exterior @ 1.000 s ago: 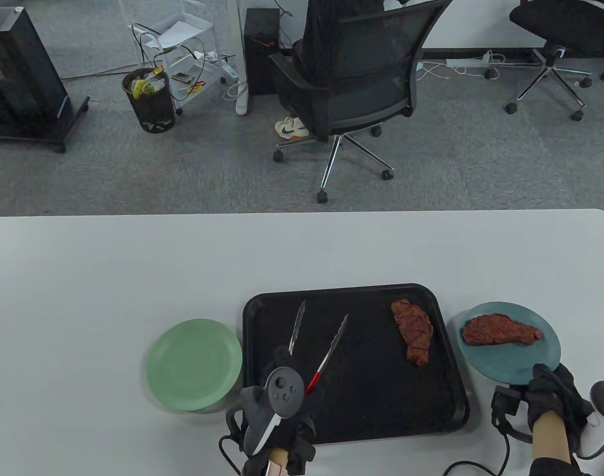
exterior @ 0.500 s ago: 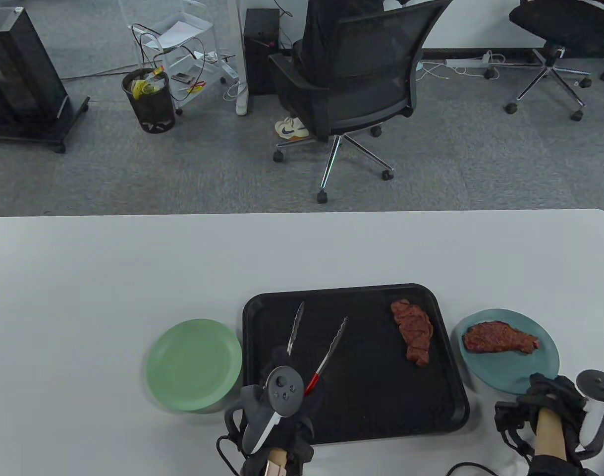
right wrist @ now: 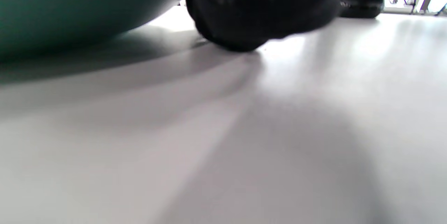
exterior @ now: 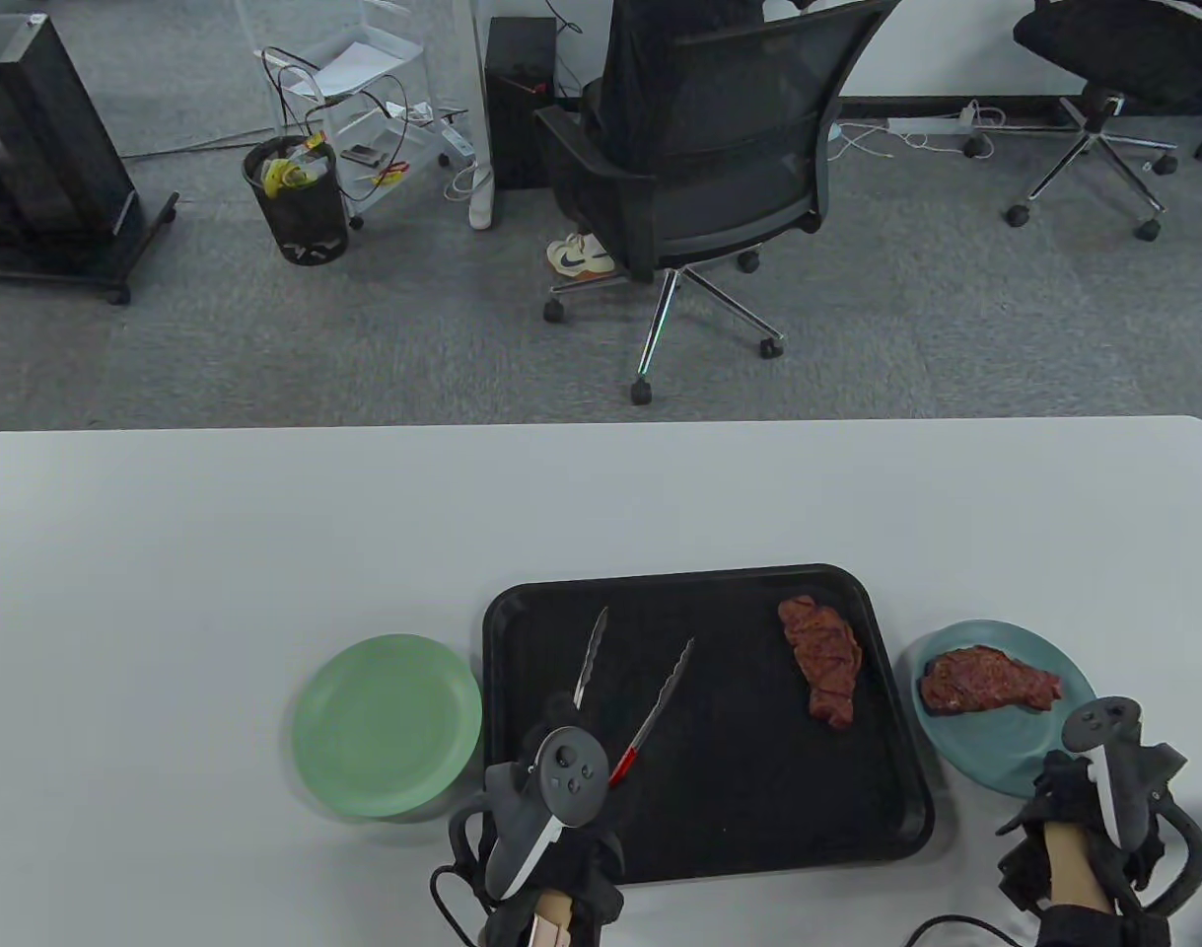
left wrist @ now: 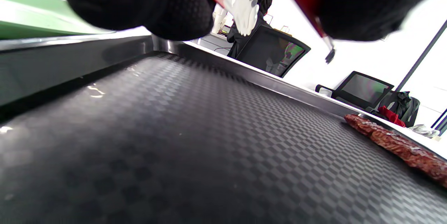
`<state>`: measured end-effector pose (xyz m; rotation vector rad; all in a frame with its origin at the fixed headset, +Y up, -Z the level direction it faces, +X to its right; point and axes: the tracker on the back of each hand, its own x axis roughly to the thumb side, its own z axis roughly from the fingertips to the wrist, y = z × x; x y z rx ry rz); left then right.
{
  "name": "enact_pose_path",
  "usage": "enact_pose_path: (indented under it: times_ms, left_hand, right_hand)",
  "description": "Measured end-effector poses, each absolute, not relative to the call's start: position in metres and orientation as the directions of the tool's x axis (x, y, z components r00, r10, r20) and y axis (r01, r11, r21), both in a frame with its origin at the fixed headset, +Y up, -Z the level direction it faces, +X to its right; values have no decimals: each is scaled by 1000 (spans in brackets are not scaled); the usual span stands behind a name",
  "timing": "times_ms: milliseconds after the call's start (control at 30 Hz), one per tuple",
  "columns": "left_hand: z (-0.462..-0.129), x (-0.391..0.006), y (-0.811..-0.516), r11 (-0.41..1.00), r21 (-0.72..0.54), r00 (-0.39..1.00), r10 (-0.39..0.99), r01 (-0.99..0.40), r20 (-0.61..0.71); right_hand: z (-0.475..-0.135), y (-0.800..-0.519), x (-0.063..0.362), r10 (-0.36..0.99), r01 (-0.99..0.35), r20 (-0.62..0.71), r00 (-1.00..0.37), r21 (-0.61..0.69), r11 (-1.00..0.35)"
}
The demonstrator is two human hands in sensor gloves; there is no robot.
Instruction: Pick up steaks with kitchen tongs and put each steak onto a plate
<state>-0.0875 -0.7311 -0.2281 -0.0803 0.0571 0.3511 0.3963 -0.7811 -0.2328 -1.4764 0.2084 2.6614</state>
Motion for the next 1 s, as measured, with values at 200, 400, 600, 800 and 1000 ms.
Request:
enact_pose_path:
  times_ms: [200,400,600,800,1000]
  left_hand:
    - [-226,-92,-730,931,-52,930,356,-362,-94]
    - [-226,-95,-732,924,-29,919,375,-381,-120]
    - [-226,-96,-732,921,-20,914,383,-389,-132]
    - [-226,-95,-731,910,-10,903,411,-415,-122]
    - [-226,-96,-731,904,-10,898,422,-427,-127]
  right_hand:
    - [-230,-742,370,183,-90,-717,-673,-166,-982]
    - [-237,-714,311,313,-205,-336,-889,-319,-925]
    - [-236,-697,252,425,-393,-67,-903,-278,-877]
    - [-231,-716,212,537,-536,40,-843,-150,-831]
    - [-234,-729,209,514,-514,27,-857,-88,-853]
